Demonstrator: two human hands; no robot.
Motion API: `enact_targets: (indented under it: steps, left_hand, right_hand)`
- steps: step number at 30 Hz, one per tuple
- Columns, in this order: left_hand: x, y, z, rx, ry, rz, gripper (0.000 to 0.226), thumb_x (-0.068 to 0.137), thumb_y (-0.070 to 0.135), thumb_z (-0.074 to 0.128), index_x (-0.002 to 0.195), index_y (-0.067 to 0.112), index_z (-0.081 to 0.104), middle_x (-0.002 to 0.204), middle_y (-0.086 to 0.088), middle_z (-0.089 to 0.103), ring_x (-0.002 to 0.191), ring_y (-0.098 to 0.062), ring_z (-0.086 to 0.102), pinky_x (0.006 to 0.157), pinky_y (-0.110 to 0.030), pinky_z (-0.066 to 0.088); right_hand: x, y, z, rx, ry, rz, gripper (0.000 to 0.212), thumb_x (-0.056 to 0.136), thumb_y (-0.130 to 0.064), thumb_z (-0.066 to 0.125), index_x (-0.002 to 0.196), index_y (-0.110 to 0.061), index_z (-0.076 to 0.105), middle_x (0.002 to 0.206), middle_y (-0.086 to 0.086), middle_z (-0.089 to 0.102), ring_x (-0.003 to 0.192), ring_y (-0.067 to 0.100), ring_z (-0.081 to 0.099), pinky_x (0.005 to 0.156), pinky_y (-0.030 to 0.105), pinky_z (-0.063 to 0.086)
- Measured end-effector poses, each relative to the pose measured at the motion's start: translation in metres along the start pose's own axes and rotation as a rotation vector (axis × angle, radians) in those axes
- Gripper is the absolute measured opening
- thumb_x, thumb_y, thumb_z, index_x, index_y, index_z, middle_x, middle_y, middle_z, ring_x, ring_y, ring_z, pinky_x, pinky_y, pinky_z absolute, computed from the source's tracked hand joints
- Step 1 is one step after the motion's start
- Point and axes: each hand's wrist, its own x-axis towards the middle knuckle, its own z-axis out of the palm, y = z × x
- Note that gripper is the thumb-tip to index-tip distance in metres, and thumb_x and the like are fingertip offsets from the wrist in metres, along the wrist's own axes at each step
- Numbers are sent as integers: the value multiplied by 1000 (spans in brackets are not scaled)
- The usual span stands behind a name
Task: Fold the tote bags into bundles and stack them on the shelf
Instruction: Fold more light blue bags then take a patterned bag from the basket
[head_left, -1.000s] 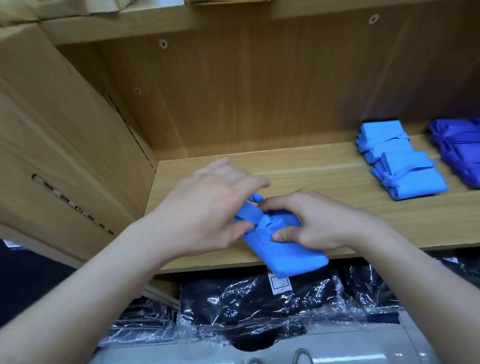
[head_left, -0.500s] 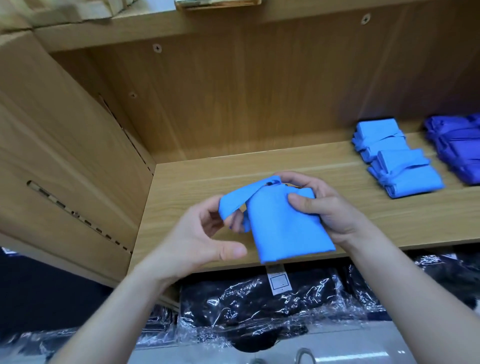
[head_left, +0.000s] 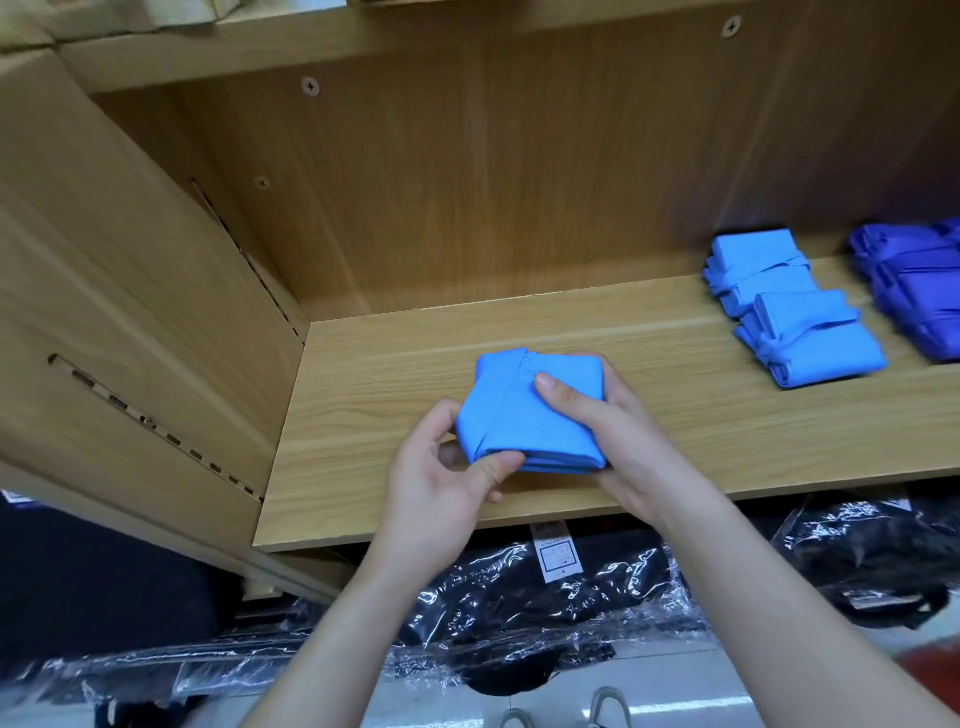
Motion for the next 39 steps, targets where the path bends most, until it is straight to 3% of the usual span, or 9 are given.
enact_targets:
  steps: [3, 8, 13, 16, 20, 25, 30, 32, 39]
  left_hand:
    - [3, -5, 1, 3, 7, -9, 27, 79, -7, 71, 84, 15, 56, 78, 7, 65, 68, -8, 63, 48, -20, 49]
    - [3, -8, 17, -107, 177, -53, 25, 81, -11, 68, 84, 10, 54, 71, 17, 66, 63, -6, 65, 49, -19, 49]
    - [-1, -7, 27, -148, 314, -94, 23, 83, -7, 67, 81, 12, 55, 68, 15, 57, 64, -10, 67, 46, -18, 47]
    - [-5, -4, 33, -99, 323, -98, 23, 83, -4, 68, 75, 13, 55, 69, 1, 49, 59, -12, 56, 45, -20, 45]
    - [-8, -7, 31, 5, 239, -62, 15, 74, 10, 72, 73, 18, 59, 72, -18, 60, 57, -14, 53, 57, -31, 48]
    - [-5, 1, 19, 195, 112, -4, 24, 55, 34, 63, 74, 19, 67, 78, 9, 59, 78, -14, 58, 76, -33, 46]
    - [4, 17, 10, 457, -69, -80, 25, 70, 40, 64, 76, 16, 67, 63, 7, 56, 61, -17, 49, 65, -32, 40]
    - [11, 17, 6, 584, -107, -52, 23, 83, 33, 65, 76, 11, 67, 51, 6, 48, 53, -14, 40, 58, -30, 34]
    - [15, 11, 15, -144, 99, -219, 12, 84, -3, 68, 76, 6, 68, 60, -4, 68, 54, -9, 64, 53, -16, 51]
  right_hand:
    - [-6, 4, 2, -116, 34, -9, 36, 84, -18, 73, 110, -20, 49, 101, 3, 67, 74, 19, 69, 43, 29, 50]
    - [2, 20, 13, -118, 299, -262, 31, 87, -8, 69, 101, -25, 47, 97, 5, 61, 69, 24, 64, 35, 24, 42]
    - [9, 31, 17, -243, 400, -386, 38, 87, -15, 67, 97, -42, 42, 103, -6, 57, 87, 27, 64, 47, 34, 52]
    - [10, 34, 22, -390, 429, -513, 41, 86, -11, 65, 104, -37, 39, 95, -19, 54, 88, 1, 57, 74, 29, 49]
    - [9, 35, 23, -604, 381, -636, 33, 90, -11, 59, 116, -19, 41, 99, -20, 49, 83, 4, 47, 69, 19, 35]
    - [4, 33, 20, -895, 214, -693, 38, 92, -27, 46, 123, -33, 26, 120, -1, 51, 91, 19, 52, 69, 32, 36]
    - [2, 21, 6, -1097, 103, -575, 67, 91, -26, 56, 144, -36, 15, 120, -4, 54, 90, 20, 52, 73, 32, 36]
    - [3, 22, 3, -1089, 108, -586, 65, 86, -26, 59, 145, -25, 31, 110, -1, 60, 90, 19, 53, 75, 32, 39]
    - [12, 10, -8, -1003, -142, -469, 43, 88, -32, 44, 125, -16, 59, 107, 7, 62, 102, 20, 54, 90, 27, 38]
